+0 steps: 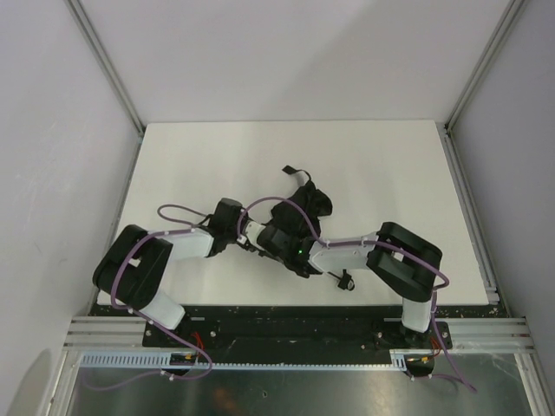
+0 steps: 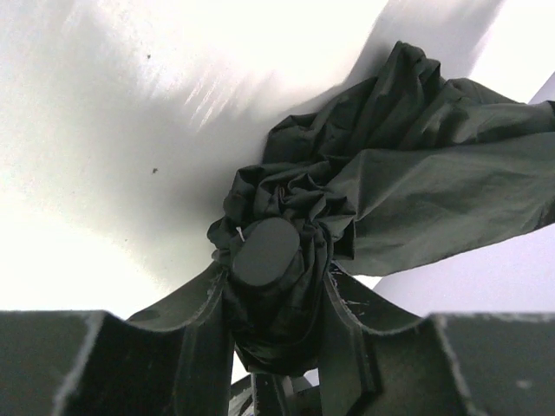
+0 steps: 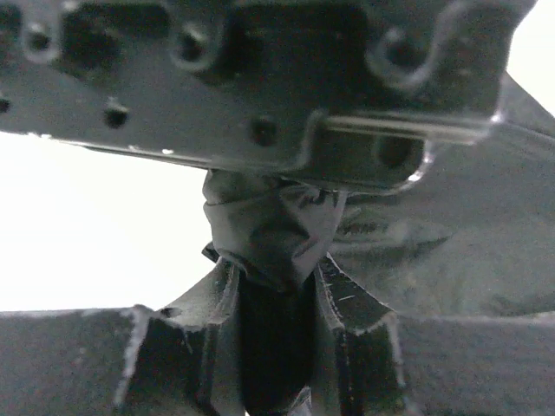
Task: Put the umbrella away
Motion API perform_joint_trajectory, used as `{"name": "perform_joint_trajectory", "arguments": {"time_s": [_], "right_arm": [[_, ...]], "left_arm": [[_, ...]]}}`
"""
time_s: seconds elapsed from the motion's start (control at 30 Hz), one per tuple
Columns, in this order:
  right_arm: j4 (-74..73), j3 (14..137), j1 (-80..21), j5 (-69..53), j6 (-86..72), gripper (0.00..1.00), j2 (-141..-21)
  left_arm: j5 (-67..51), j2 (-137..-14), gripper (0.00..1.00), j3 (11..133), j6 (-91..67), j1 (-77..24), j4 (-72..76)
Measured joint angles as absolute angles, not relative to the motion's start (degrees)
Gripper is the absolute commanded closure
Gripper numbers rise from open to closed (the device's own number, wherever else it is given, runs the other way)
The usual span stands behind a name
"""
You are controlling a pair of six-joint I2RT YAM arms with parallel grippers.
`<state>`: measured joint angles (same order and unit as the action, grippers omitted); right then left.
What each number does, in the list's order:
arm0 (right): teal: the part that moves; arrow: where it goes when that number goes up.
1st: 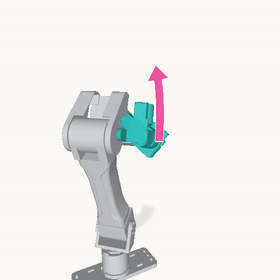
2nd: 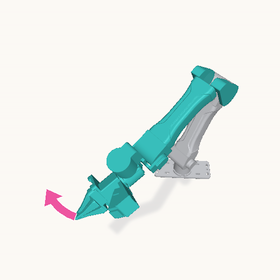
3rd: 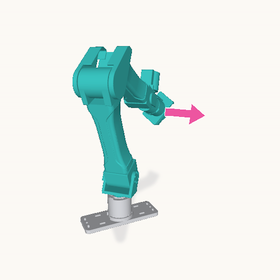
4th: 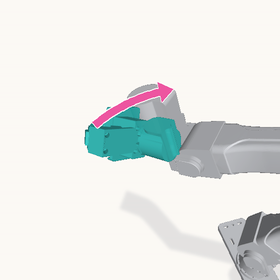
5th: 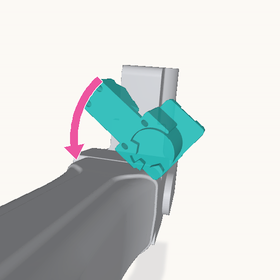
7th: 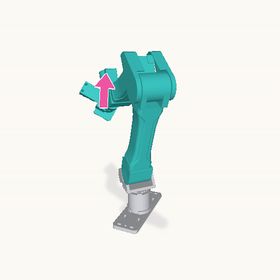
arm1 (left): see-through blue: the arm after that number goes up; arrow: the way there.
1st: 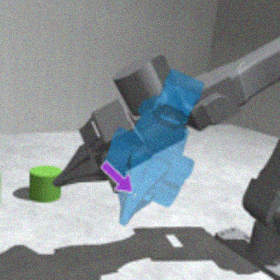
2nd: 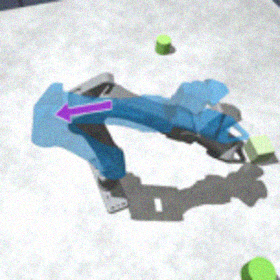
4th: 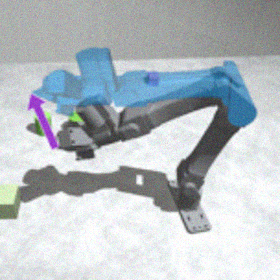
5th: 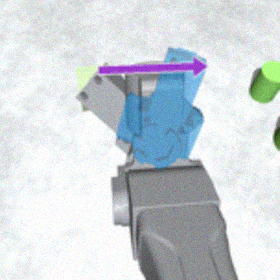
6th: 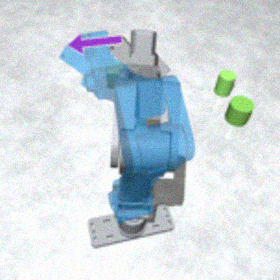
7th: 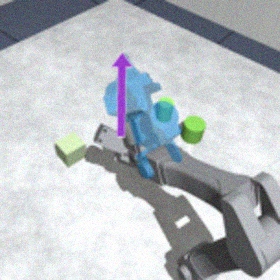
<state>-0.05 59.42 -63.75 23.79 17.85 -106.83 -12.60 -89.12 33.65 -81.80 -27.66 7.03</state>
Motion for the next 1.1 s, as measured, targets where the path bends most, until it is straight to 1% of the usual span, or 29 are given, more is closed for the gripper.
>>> {"name": "perform_joint_trajectory", "arguments": {"time_s": [0.03,0.07,0.1,0.2,0.23,0.3,0.37,0.4,0.5,0.63,0.8,0.97,1.1], "right_arm": [[-0.1,59.5,-63.4,23.0,17.6,0.95,-106.8],[0.0,59.6,-62.8,22.1,17.5,0.98,-106.8],[0.0,59.7,-62.3,20.9,17.3,0.99,-106.8],[0.3,60.2,-60.4,15.0,16.0,1.0,-106.8],[0.4,60.3,-59.5,13.8,15.8,1.0,-106.8],[0.6,60.6,-57.7,9.7,15.0,1.0,-106.9],[0.8,60.8,-55.6,5.7,14.4,1.0,-107.0],[1.2,61.0,-54.3,3.4,13.9,1.0,-107.1],[2.3,61.4,-50.9,-3.6,12.7,1.0,-107.7],[4.0,61.9,-47.6,-12.7,10.7,1.0,-108.9],[7.1,62.5,-42.9,-24.9,7.2,1.0,-111.2],[10.2,62.7,-39.1,-35.0,3.0,1.0,-113.6],[12.5,62.7,-37.5,-40.2,0.4,1.0,-115.0]], "left_arm": [[-12.7,-89.1,0.99,33.8,-81.5,-27.5,6.7],[-12.7,-89.1,0.94,33.9,-81.2,-27.4,6.5],[-12.5,-89.1,0.87,34.3,-80.7,-27.3,6.1],[-12.2,-89.1,0.5,35.1,-79.7,-26.7,4.8],[-12.1,-89.1,0.39,35.4,-79.3,-26.4,4.4],[-12.2,-89.1,0.23,35.9,-77.3,-25.8,3.1],[-12.9,-88.5,0.09,36.0,-76.1,-25.1,2.3],[-12.8,-87.7,0.05,36.1,-75.0,-24.8,2.1],[-12.6,-85.7,0.01,36.0,-72.9,-23.7,0.6],[-12.4,-82.2,0.01,33.2,-71.7,-22.1,1.3],[-13.3,-77.9,0.01,28.0,-72.0,-21.2,5.5],[-15.0,-78.1,0.0,26.2,-73.1,-21.2,9.4],[-16.5,-80.9,0.01,26.3,-73.7,-21.2,13.1]]}}
